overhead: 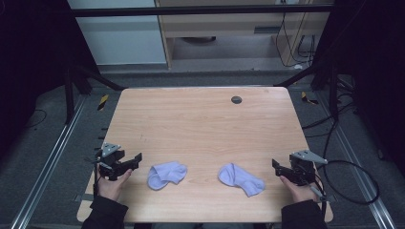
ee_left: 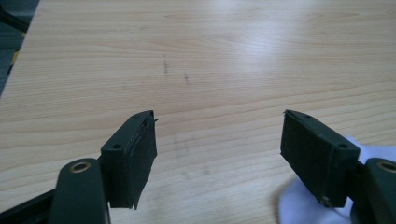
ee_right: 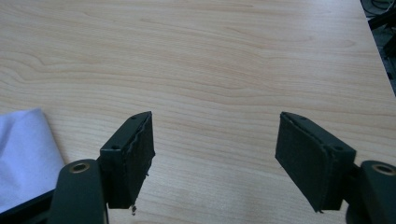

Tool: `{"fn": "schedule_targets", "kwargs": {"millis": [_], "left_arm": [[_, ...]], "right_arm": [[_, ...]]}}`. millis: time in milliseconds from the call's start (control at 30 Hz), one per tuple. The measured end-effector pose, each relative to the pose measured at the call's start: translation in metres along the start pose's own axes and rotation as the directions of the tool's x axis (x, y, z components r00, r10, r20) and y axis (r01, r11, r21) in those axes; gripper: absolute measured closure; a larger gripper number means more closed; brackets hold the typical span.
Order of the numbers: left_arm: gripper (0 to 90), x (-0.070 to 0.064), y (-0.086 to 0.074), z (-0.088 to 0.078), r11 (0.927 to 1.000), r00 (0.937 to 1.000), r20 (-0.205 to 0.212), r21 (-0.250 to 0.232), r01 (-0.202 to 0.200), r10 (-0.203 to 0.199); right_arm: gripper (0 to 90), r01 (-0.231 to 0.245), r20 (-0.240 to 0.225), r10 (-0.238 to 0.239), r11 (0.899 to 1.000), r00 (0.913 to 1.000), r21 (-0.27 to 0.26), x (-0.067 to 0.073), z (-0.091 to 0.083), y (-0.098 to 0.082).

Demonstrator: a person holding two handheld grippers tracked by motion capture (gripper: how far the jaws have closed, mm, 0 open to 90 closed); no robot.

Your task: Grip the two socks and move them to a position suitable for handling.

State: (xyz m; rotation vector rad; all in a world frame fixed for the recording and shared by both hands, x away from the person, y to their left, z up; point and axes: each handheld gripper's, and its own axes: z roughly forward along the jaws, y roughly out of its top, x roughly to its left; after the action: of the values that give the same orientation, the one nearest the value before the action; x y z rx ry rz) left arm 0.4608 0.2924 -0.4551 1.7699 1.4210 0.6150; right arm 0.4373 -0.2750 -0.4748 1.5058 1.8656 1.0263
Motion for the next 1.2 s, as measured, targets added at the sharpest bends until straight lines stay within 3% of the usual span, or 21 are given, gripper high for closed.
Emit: {"fn": "schedule_targets", "kwargs": {"millis": [300, 533, 967, 1200], "left_arm": [[26.2, -0.028, 0.0, -0.006, 0.9992, 0.9974, 0.061, -0.015, -0.036, 0.037], [27.2, -0.047, 0.001, -0.006, 0.9978, 0.9927, 0.101, -0.008, -0.065, 0.066], [28.6, -0.089, 0.0, 0.002, 0.9918, 0.9796, 0.157, 0.004, -0.128, 0.126], [30.4, -0.112, 0.0, 0.007, 0.9863, 0.9689, 0.189, 0.012, -0.165, 0.16]], "right_arm": [[31.3, 0.045, -0.015, -0.045, 0.999, 0.9989, -0.006, 0.014, -0.006, 0.003], [36.3, 0.076, -0.065, -0.077, 0.997, 0.9949, -0.011, 0.027, -0.015, 0.008], [44.4, 0.136, -0.143, -0.131, 0.991, 0.981, 0.021, 0.047, -0.021, 0.007], [46.5, 0.161, -0.175, -0.152, 0.986, 0.9727, 0.039, 0.056, -0.024, 0.001]]}}
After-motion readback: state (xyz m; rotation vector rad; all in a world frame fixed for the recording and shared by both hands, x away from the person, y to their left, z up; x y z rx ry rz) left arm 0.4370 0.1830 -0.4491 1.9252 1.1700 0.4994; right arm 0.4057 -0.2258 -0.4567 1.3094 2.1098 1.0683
